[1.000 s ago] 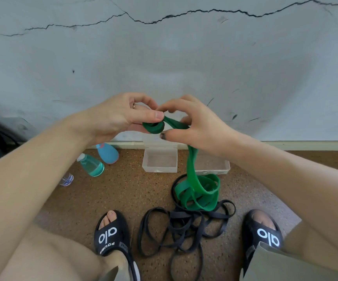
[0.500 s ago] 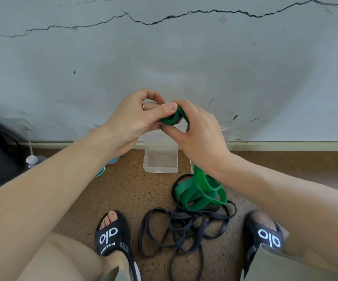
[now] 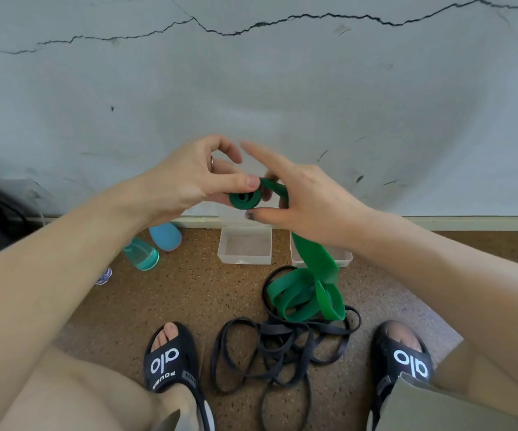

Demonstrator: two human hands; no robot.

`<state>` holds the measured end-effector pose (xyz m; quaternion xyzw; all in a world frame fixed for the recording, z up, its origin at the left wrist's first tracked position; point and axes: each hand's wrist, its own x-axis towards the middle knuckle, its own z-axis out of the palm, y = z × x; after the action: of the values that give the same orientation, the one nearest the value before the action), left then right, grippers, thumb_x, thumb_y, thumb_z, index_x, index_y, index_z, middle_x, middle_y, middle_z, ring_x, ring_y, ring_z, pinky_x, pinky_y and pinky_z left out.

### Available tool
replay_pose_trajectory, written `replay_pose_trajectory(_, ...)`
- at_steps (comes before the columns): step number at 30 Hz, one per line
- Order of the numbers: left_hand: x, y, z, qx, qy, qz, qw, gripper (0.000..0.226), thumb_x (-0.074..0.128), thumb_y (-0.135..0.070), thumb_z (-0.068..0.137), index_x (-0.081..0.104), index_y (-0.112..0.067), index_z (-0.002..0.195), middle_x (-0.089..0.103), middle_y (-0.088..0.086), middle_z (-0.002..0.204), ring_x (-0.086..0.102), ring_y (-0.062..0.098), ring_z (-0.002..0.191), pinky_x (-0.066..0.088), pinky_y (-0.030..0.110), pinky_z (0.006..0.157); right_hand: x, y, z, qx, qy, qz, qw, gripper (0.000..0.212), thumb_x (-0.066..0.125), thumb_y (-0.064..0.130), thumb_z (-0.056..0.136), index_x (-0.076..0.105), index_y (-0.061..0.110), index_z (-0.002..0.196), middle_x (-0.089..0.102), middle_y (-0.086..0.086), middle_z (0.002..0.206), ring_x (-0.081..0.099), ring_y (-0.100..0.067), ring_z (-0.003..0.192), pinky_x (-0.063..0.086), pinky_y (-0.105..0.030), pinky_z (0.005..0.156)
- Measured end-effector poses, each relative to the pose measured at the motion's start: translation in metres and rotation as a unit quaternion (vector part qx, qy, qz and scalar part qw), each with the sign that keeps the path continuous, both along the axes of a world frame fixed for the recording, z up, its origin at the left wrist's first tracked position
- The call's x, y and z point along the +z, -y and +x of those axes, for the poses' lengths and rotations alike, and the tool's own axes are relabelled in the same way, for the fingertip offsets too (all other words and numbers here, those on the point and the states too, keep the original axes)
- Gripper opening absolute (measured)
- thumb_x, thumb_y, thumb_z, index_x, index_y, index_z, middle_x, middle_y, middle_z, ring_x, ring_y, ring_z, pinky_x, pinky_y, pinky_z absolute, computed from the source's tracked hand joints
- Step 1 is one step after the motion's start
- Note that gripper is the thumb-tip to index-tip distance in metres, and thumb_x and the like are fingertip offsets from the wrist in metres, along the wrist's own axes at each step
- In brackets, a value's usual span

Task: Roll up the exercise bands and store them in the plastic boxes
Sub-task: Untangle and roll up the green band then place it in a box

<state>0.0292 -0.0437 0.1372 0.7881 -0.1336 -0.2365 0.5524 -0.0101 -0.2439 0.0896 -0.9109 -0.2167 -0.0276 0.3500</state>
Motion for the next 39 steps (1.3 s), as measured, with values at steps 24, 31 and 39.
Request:
replay_pose_trajectory(24,-0.005,0.019,-0.011,0.082,-0.028,-0.108,0.990,0.024,0.064,-0.022,0.097,0.051,-0.008,0.112,0.075,0.020,0.107,0.077,0.027,0.094,0.061,0.029,0.075,-0.019,-0.019,-0.011,-0.156,0.089,0.159,0.971,0.035,0.072,0.038,0.090,0.065,0.027,0.122,0.063,0.008,0.102,0.059,-0.008,0.094,0.052,-0.036,0.080)
replay_pose_trajectory(31,0.006,-0.003,-0.002,-0.027,-0.018,-0.013,0.999,0.046,0.070,-0.025,0.083,0.052,-0.003,0.119,0.077,0.019,0.102,0.076,0.027,0.095,0.061,0.028,0.076,-0.003,-0.006,-0.007,-0.005,-0.072,0.145,0.987,0.055,0.077,0.022,0.089,0.059,0.036,0.139,0.069,0.014,0.100,0.064,0.000,0.091,0.049,-0.021,0.084)
replay_pose_trajectory(39,0.012,0.002,-0.002,-0.004,0.113,0.001,0.994,0.044,0.073,-0.027,0.083,0.060,-0.013,0.123,0.076,0.007,0.105,0.075,0.018,0.095,0.060,0.023,0.077,0.028,0.023,0.001,-0.021,-0.100,0.151,0.983,0.062,0.065,0.006,0.093,0.052,0.039,0.143,0.072,0.000,0.094,0.071,-0.018,0.071,0.060,-0.035,0.071)
